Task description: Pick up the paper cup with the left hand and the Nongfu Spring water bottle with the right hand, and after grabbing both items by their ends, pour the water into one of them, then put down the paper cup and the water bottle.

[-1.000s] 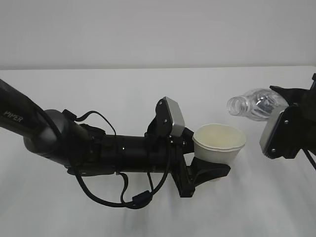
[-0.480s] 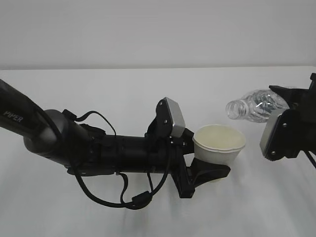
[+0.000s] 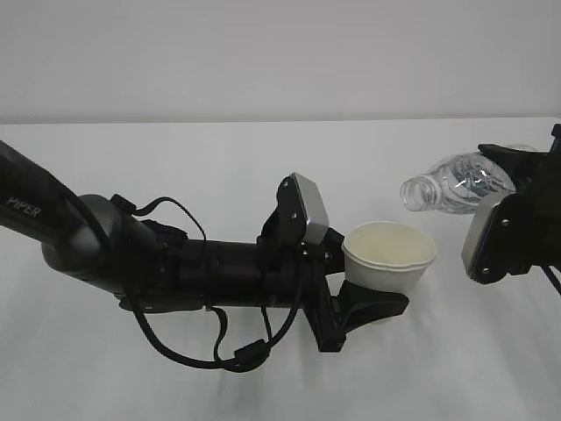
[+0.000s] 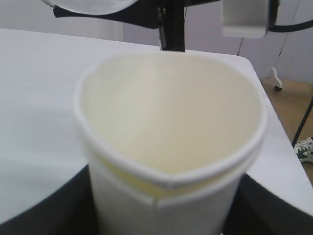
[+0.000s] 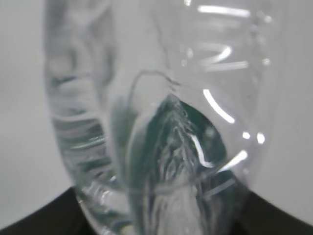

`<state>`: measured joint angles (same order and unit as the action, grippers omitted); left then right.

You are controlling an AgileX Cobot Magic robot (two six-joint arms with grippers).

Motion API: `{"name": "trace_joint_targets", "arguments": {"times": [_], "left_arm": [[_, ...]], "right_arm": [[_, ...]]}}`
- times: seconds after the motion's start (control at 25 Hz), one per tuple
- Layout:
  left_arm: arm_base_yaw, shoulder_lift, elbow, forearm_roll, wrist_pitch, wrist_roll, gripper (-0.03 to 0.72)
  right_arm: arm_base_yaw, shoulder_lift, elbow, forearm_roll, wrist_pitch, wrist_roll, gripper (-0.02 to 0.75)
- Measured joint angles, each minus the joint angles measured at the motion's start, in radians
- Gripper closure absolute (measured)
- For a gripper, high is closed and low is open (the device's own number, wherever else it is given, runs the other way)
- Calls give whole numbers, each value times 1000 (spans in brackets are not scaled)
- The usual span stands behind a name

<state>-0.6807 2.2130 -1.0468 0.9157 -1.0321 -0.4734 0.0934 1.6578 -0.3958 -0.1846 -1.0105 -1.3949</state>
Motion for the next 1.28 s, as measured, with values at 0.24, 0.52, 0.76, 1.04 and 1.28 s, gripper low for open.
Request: {"name": "trace_joint_targets", "arguments": {"times": [0.24, 0.52, 0.76, 1.04, 1.28], "left_arm": [[0, 0, 0, 0, 0, 0, 228], [0, 0, 0, 0, 0, 0, 228], [0, 0, 0, 0, 0, 0, 228], [0, 0, 0, 4, 0, 0, 229], [0, 0, 0, 6, 0, 0, 229]], "right_arm": [[0, 0, 0, -9, 0, -17, 372], [0, 0, 0, -23, 0, -32, 372], [0, 0, 0, -27, 0, -52, 372], [0, 0, 0, -27, 0, -75, 372], [0, 0, 0, -27, 0, -103, 372]]}}
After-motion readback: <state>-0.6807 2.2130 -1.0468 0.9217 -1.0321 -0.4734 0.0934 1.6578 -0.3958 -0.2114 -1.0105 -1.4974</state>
